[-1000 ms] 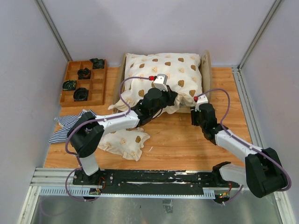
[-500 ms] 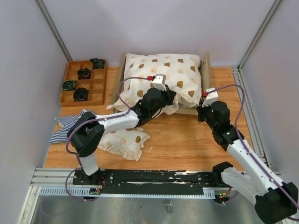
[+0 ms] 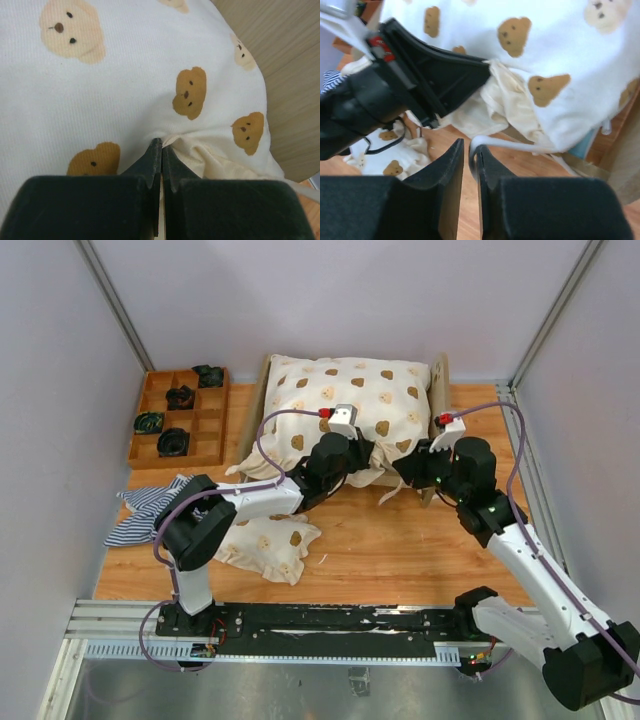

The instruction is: Set up the pet bed

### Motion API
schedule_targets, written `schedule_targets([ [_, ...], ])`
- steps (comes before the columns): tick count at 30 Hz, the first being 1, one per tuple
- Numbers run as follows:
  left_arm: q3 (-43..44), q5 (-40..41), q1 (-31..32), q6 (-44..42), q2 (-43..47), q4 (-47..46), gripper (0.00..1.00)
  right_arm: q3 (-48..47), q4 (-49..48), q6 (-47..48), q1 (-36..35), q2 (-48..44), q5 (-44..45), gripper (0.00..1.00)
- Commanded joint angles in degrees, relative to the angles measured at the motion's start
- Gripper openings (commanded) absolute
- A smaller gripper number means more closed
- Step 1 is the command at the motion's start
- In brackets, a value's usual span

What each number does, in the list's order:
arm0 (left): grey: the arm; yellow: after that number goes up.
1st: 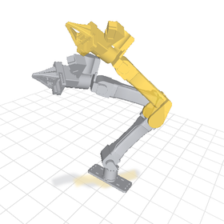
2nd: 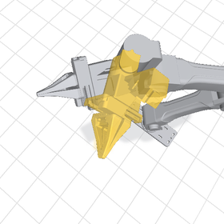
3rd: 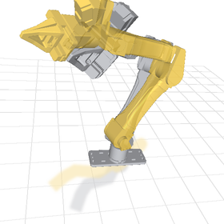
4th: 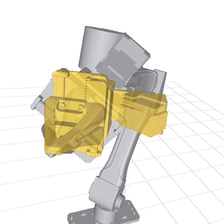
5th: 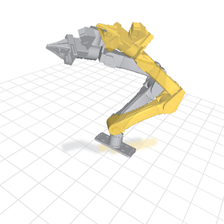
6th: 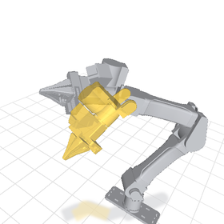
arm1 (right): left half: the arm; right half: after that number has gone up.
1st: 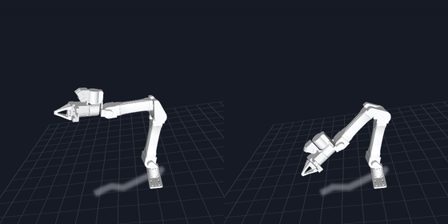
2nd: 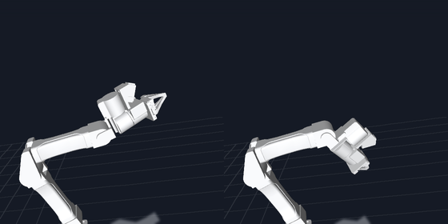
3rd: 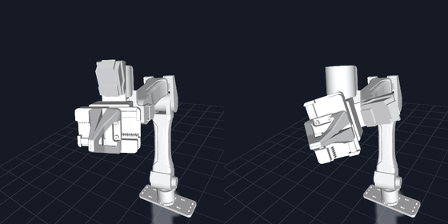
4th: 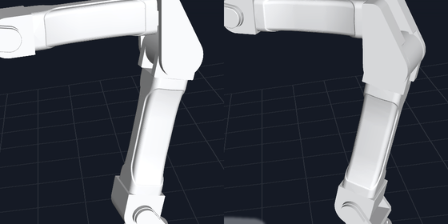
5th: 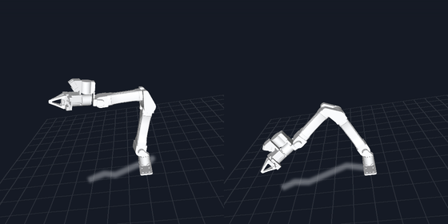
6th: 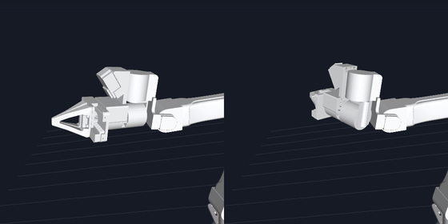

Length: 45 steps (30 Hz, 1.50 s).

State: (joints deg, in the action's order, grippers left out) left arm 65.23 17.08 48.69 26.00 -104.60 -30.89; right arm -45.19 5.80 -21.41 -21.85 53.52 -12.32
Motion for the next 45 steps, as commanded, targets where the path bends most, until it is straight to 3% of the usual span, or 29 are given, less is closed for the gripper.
schedule_targets([
  [1, -0.5, 0.9, -0.6, 0.0, -1.2, -1.9, 0.0, -3.3, 0.2, -1.9, -0.9, -0.5, -5.4, 0.26],
  [5, -0.8, 0.7, -0.7, 0.3, -1.4, -1.9, 0.0, -1.1, 8.6, 12.3, -1.0, 0.1, 2.3, 0.42],
  [8, -0.9, 0.3, -0.6, 0.8, -1.6, -1.9, 0.0, -1.0, 11.0, 20.7, -0.9, 0.2, 9.1, 0.45],
  [12, -0.8, -0.2, -0.6, 1.1, -1.9, -1.9, 0.0, -1.7, 12.0, 22.5, -0.9, 1.3, 10.7, 0.46],
  [15, -1.0, 0.0, -0.6, 0.6, -1.7, -1.9, 0.0, -1.0, 11.6, 23.4, -0.9, 2.0, 9.1, 0.45],
  [17, -1.1, 0.3, -0.7, 0.4, -1.5, -1.9, 0.0, -0.9, 10.1, 22.5, -0.9, 2.4, 4.5, 0.45],
  [20, -1.3, 0.4, -0.8, 0.5, -1.5, -1.9, 0.0, -0.1, 3.5, 17.3, -0.9, 3.0, -9.1, 0.44],
  [22, -1.3, 0.3, -0.9, 0.7, -1.7, -1.9, 0.0, 0.8, -0.2, 14.9, -0.9, 2.7, -12.2, 0.43],
  [30, -1.6, -0.2, -1.0, 1.4, -1.8, -1.9, 0.0, 2.8, 5.9, 31.5, -0.9, 1.6, 6.8, 0.4],
  [38, -1.0, -1.1, -1.0, 1.1, -2.0, -1.9, 0.0, 10.2, 1.9, 41.0, -0.9, 1.8, 12.4, 0.4],
  [45, -0.9, -1.8, -1.0, 1.3, -2.4, -1.9, 0.0, 12.4, -5.0, 44.9, -0.9, 9.0, 14.5, 0.41],
])
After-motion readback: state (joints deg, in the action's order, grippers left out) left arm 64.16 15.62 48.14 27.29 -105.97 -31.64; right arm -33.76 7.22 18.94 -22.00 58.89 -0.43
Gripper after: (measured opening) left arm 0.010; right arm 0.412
